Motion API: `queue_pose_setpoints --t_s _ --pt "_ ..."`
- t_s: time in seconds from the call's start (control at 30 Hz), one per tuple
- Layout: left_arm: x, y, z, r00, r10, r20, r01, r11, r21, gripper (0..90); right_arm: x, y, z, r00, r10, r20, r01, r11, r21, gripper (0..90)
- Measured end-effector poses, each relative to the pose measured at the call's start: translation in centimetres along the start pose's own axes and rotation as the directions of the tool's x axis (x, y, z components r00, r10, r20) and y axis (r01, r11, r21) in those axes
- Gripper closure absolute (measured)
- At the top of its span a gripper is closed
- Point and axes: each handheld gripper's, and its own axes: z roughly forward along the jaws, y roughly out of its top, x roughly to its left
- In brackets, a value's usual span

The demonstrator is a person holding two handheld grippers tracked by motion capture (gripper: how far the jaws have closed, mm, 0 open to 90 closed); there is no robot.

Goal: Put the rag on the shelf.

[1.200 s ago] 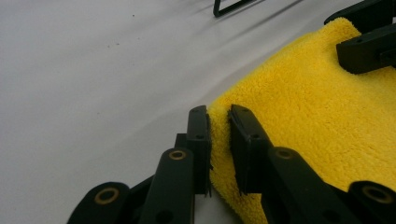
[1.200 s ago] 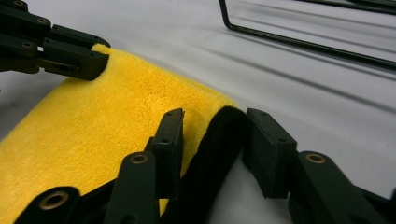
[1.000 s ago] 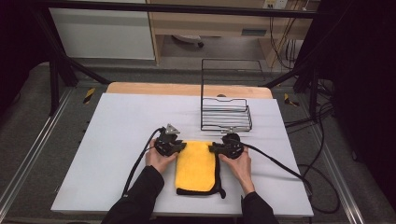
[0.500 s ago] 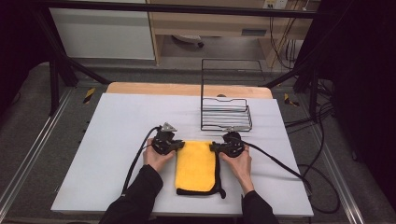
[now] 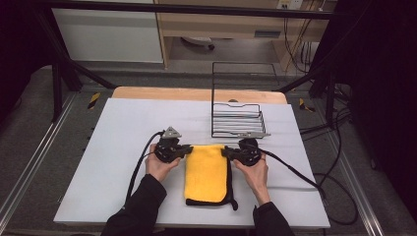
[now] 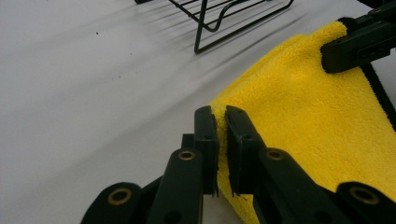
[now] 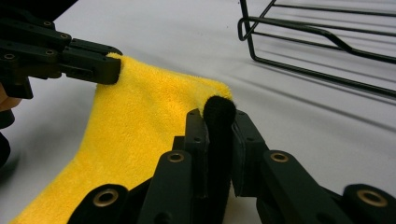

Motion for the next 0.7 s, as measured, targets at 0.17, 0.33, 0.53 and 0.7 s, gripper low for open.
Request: queue_pose_setpoints --t_s 0.17,0.33,0.53,0.7 --pt "-0.4 0.1 -0.6 0.9999 0.016 -0.003 -0.016 0.9997 -0.019 83.6 0.3 0.0 -0.6 1.0000 -0.007 -0.003 0.007 1.000 -0.020 79.6" --pt "-0.6 0.3 -1.3 0.9999 0.010 -0.002 -0.010 0.9991 -0.041 83.6 1.1 0.4 -1.4 0.9995 -0.032 0.000 0.032 0.998 -0.045 79.6" --pt "-0.8 0.5 -2.3 0.9999 0.013 0.001 -0.013 0.9973 -0.072 83.6 2.0 0.8 -2.3 0.9983 -0.058 -0.001 0.058 0.995 -0.077 79.6" --pt "-1.2 0.9 -3.1 0.9996 0.027 0.000 -0.027 0.9950 -0.096 83.6 2.5 1.0 -3.1 0.9974 -0.072 0.006 0.072 0.993 -0.098 79.6"
